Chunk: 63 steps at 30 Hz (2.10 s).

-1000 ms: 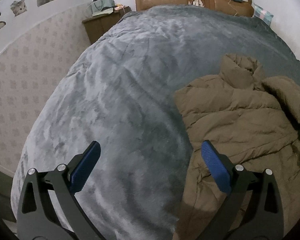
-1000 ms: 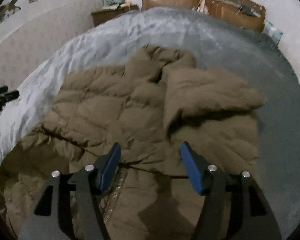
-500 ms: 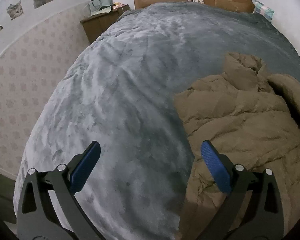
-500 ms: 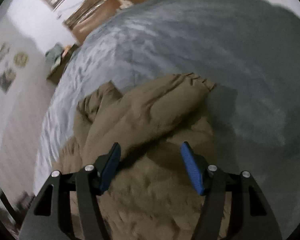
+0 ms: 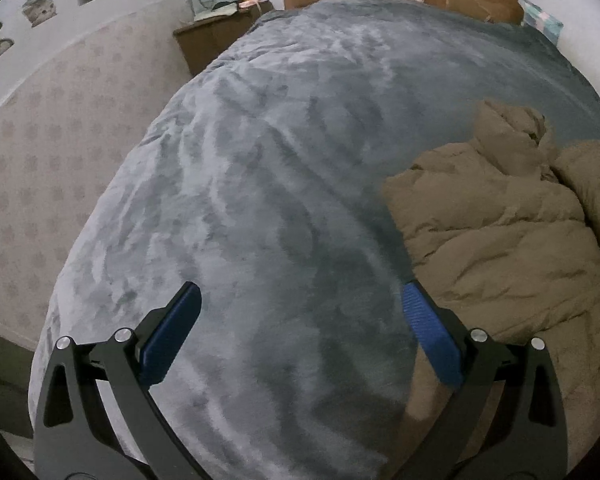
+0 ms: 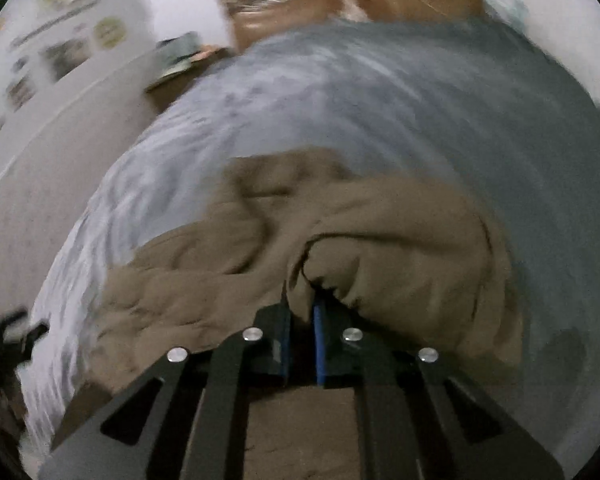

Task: Fold large clothes

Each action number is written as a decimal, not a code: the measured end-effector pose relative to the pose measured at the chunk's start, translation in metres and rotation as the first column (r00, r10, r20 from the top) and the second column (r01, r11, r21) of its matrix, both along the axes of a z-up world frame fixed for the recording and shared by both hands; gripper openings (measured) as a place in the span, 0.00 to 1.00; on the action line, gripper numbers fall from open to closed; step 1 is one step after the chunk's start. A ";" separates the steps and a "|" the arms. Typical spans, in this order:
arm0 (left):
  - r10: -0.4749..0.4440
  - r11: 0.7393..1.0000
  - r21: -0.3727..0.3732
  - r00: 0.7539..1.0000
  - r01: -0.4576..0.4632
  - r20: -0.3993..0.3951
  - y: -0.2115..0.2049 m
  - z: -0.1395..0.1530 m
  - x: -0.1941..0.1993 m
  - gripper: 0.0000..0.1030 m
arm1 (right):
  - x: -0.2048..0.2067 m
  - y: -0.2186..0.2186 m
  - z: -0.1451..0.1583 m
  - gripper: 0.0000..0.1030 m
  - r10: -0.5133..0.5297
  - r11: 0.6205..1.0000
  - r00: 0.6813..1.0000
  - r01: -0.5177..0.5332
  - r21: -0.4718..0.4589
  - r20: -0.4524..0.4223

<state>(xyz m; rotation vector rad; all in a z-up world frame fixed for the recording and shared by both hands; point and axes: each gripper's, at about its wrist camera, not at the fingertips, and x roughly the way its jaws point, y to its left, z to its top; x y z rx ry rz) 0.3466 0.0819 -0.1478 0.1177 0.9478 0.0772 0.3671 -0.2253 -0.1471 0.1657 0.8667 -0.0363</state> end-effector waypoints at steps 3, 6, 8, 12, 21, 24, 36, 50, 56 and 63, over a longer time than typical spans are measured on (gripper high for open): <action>0.013 1.000 -0.028 1.000 -0.013 0.011 0.010 0.006 -0.006 0.97 | 0.005 0.052 0.017 0.08 0.129 0.992 0.992 -0.129 -0.013 0.012; 0.025 0.999 -0.030 0.999 -0.024 0.030 0.021 0.013 -0.014 0.97 | 0.007 0.108 0.013 0.08 0.243 0.966 0.969 -0.245 -0.076 -0.031; 0.037 0.999 -0.033 0.999 -0.035 0.037 0.030 0.016 -0.020 0.97 | 0.009 0.133 -0.002 0.08 0.281 0.952 0.955 -0.289 -0.096 -0.093; 0.065 0.996 -0.057 0.998 -0.064 0.024 0.043 0.017 -0.027 0.97 | 0.003 0.153 -0.045 0.22 0.285 0.945 0.933 -0.312 -0.098 -0.222; 0.060 0.997 -0.057 0.998 -0.058 0.028 0.043 0.020 -0.036 0.97 | -0.038 0.118 -0.029 0.54 0.245 0.963 0.953 -0.260 -0.067 -0.178; 0.037 0.997 -0.068 0.999 -0.035 0.030 0.030 0.020 -0.033 0.97 | -0.045 0.089 -0.018 0.57 0.185 0.978 0.969 -0.197 -0.067 -0.161; -0.092 0.986 -0.142 0.994 0.082 -0.066 -0.058 -0.009 0.010 0.97 | -0.078 -0.064 -0.001 0.72 -0.133 0.990 0.985 0.127 -0.062 -0.112; -0.156 0.978 -0.172 0.964 0.120 -0.216 -0.111 -0.065 0.056 0.39 | -0.063 -0.124 -0.068 0.41 -0.249 0.962 0.937 0.268 0.048 -0.245; -0.125 0.988 -0.112 0.972 0.104 -0.199 -0.102 -0.061 0.026 0.09 | -0.057 -0.097 -0.061 0.24 -0.166 0.986 0.958 0.160 -0.045 -0.235; -0.107 0.992 -0.090 0.972 0.090 -0.208 -0.101 -0.069 0.025 0.11 | -0.055 -0.094 -0.074 0.29 -0.186 0.978 0.947 0.152 -0.145 -0.261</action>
